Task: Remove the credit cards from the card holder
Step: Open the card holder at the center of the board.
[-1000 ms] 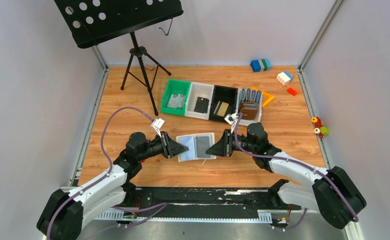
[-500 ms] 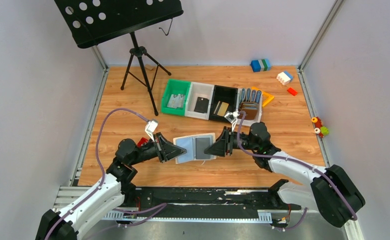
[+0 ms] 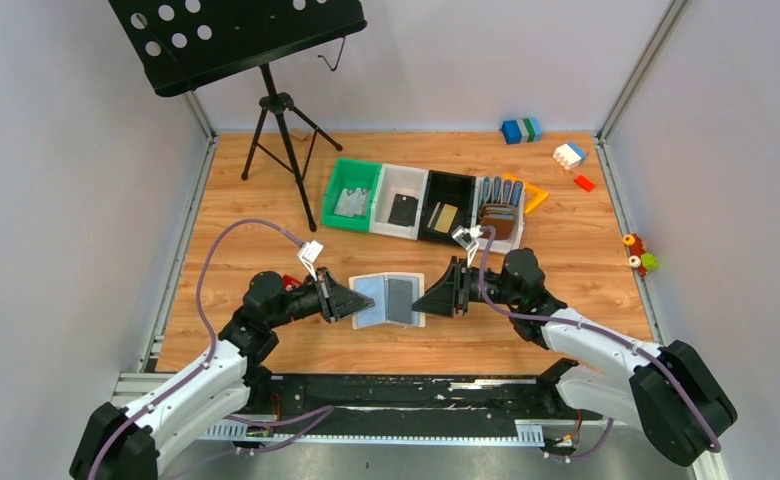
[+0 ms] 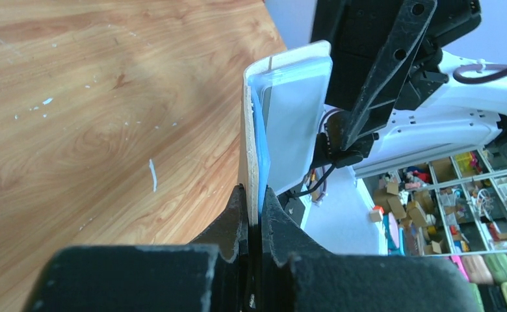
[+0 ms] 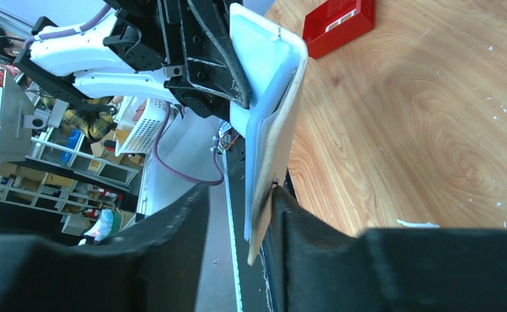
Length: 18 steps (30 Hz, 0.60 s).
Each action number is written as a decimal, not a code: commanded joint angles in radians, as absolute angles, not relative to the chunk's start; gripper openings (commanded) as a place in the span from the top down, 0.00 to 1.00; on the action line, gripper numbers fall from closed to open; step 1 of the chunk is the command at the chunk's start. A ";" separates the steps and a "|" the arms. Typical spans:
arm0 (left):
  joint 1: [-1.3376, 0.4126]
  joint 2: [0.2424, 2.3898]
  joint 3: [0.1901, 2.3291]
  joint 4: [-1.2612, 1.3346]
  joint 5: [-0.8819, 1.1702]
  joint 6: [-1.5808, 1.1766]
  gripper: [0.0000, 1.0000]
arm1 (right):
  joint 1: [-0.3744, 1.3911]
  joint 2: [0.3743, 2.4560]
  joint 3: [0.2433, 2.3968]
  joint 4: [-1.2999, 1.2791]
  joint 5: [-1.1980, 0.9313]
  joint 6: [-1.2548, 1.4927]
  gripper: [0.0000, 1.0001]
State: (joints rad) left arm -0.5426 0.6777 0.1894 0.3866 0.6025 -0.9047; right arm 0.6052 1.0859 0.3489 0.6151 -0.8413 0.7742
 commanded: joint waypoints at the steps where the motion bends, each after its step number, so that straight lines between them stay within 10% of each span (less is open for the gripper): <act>1: -0.541 0.703 0.191 0.484 0.613 -0.931 1.00 | 0.602 1.052 0.337 0.579 -0.823 0.721 0.67; 18: -0.544 0.748 0.207 0.508 0.631 -0.931 1.00 | 0.637 1.063 0.374 0.584 -0.842 0.685 1.00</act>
